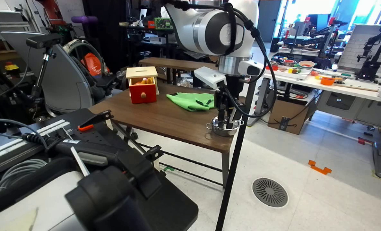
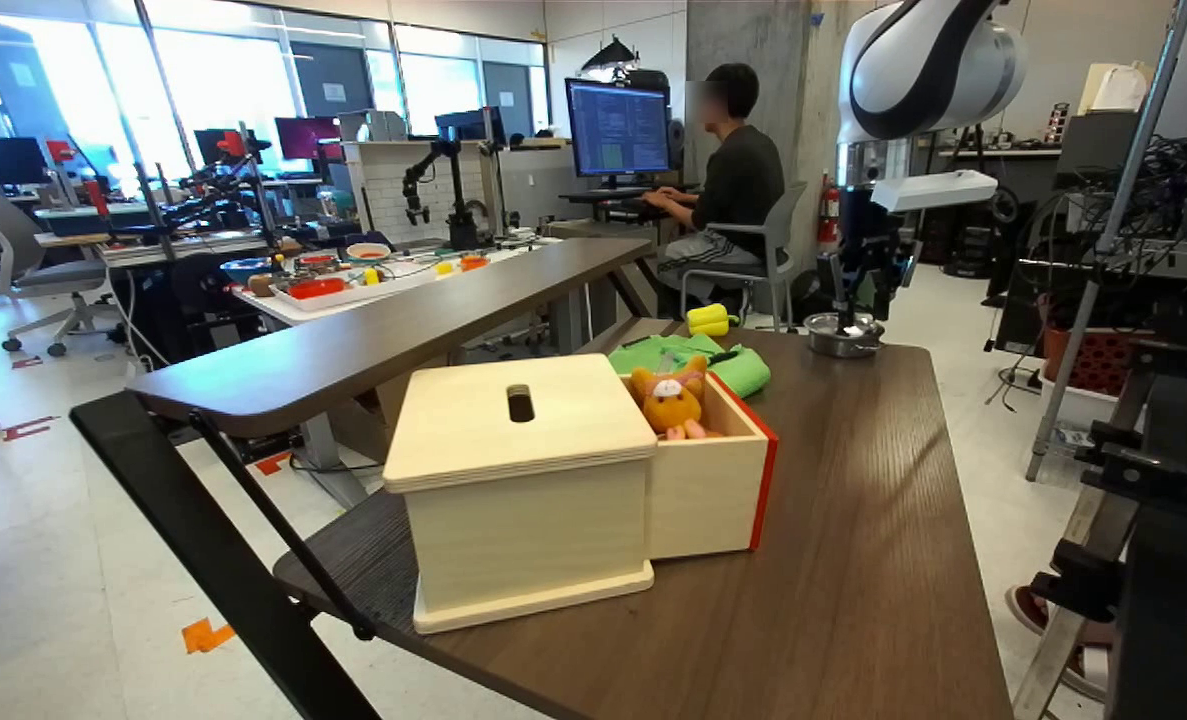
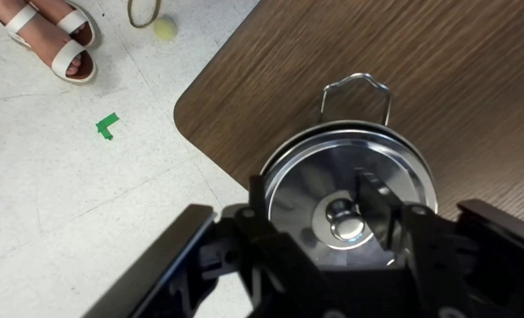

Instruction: Remove the lid from the pot and put it on the table

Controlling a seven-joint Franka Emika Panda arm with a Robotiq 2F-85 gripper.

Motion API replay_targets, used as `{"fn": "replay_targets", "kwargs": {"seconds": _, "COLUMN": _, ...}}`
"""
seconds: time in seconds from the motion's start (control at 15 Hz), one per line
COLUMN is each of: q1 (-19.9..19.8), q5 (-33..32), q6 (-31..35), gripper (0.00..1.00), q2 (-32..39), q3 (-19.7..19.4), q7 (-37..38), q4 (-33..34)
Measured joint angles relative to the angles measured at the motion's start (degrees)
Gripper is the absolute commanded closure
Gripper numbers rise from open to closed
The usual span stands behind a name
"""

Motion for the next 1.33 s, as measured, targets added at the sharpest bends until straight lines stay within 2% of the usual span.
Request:
{"fn": "replay_targets", "kwargs": {"seconds": 0.2, "q1": 0.0, "q5": 0.0, "q6": 0.0, "gripper": 0.97, "q2": 0.3, "q3": 0.0, "q7": 0.4, "q4": 0.6}}
{"fn": "replay_targets", "kwargs": {"seconds": 0.47, "q1": 0.0, "q5": 0.0, "q6": 0.0, "gripper": 1.00, "q2": 0.4, "q3": -0.3, "q7": 0.5, "q4": 0.8}}
{"fn": "replay_targets", "kwargs": {"seconds": 0.53, "q1": 0.0, "q5": 0.0, "q6": 0.0, "gripper": 0.74, "q2": 0.4, "q3": -0.4, "q7": 0.5, "q4": 0.9}}
{"fn": "replay_targets", "kwargs": {"seconds": 0.6, "q1": 0.0, "q5": 0.0, "q6": 0.0, "gripper": 0.73, "q2": 0.4, "q3": -0.5, "q7": 0.5, "q4": 0.9}}
{"fn": "replay_targets", "kwargs": {"seconds": 1.27, "q1": 0.0, "q5": 0.0, "q6": 0.0, "gripper": 0.01, "q2": 0.4, "q3": -0.7, "q7": 0.5, "q4": 1.6}}
{"fn": "replay_targets", "kwargs": {"seconds": 1.33, "q1": 0.0, "q5": 0.0, "q6": 0.0, "gripper": 0.00, "q2": 0.4, "q3": -0.7, "q7": 0.5, "q4": 1.6}}
